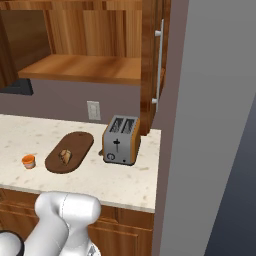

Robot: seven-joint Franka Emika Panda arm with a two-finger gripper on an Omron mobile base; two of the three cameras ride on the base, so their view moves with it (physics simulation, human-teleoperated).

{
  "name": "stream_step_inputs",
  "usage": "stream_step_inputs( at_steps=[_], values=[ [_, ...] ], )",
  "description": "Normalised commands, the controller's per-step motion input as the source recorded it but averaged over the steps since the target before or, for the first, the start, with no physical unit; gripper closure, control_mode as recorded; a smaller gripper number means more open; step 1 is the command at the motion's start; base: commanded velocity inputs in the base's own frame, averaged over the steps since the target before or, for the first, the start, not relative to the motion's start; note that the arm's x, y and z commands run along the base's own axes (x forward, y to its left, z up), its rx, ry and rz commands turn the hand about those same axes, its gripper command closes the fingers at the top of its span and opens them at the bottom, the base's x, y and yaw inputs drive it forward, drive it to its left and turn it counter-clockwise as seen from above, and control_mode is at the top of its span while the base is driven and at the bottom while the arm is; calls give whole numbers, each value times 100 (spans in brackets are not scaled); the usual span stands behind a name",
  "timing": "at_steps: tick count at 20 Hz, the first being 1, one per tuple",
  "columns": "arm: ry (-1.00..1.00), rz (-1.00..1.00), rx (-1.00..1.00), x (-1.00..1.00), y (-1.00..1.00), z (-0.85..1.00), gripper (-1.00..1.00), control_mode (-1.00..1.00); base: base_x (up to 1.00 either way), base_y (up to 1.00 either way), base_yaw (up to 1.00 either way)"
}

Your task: Pick the bread, place it on the cutting board, pick the jam, place it on the counter, and close the cabinet.

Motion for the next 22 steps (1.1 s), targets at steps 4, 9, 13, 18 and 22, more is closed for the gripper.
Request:
stream_step_inputs(
  at_steps=[4,9,13,18,22],
  values=[
    [-3,0,0,-41,1,19,-100,-100,0,0,0],
    [-5,-1,0,-36,0,25,-100,-100,0,0,0],
    [-6,-4,0,-30,0,26,-100,-100,0,0,0],
    [-6,-9,0,-11,0,21,-100,-100,0,0,0],
    [-5,-16,0,0,0,15,-100,-100,0,0,0]
  ],
)
